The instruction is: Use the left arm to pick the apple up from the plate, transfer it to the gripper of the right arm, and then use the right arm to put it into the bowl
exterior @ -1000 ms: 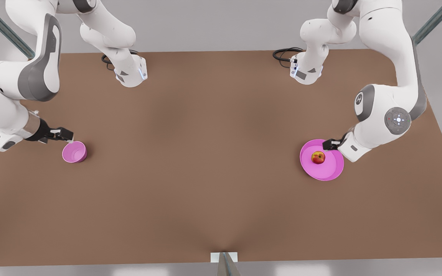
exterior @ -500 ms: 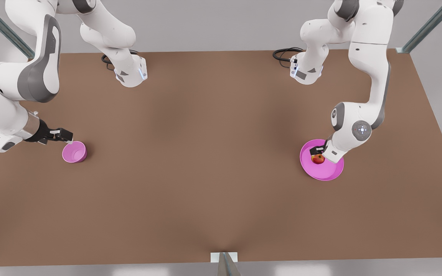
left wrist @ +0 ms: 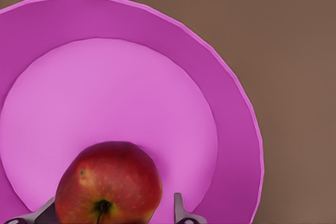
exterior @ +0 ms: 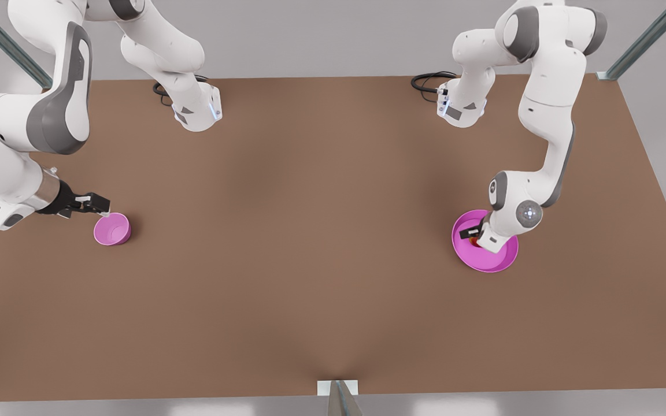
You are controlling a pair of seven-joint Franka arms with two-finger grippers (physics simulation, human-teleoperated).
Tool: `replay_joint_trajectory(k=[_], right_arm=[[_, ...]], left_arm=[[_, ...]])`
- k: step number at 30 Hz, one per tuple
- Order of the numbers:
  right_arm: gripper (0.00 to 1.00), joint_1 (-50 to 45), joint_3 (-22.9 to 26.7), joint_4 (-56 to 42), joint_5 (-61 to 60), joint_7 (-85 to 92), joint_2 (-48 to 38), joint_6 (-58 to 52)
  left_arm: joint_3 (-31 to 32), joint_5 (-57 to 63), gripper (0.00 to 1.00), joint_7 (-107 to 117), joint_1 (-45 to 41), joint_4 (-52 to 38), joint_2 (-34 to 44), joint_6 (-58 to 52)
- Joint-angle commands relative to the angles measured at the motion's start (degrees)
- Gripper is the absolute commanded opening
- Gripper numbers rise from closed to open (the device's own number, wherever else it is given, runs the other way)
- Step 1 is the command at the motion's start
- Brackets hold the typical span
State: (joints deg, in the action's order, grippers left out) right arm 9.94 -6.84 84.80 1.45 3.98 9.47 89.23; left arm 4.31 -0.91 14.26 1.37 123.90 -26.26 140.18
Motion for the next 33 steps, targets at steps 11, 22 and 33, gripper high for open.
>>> replay_joint_trajectory(k=[11, 22, 33], right_arm=[[1.00, 0.08, 0.07, 0.01, -0.04, 0.77, 0.11, -0.02], [1.00, 0.17, 0.07, -0.08, -0.04, 0.86, 0.20, -0.02], [1.00, -0.10, -0.10, -0.08, -0.13, 0.42, 0.20, -0.02]], left_arm=[[-0.18, 0.12, 0.93, 2.35, 0.12, -0.50, -0.46, 2.47], [-0.18, 0.12, 0.77, 2.44, 0.12, -0.06, -0.72, 2.55], [3.59, -0.84, 0.73, 2.17, -1.28, -8.31, 4.46, 2.64]])
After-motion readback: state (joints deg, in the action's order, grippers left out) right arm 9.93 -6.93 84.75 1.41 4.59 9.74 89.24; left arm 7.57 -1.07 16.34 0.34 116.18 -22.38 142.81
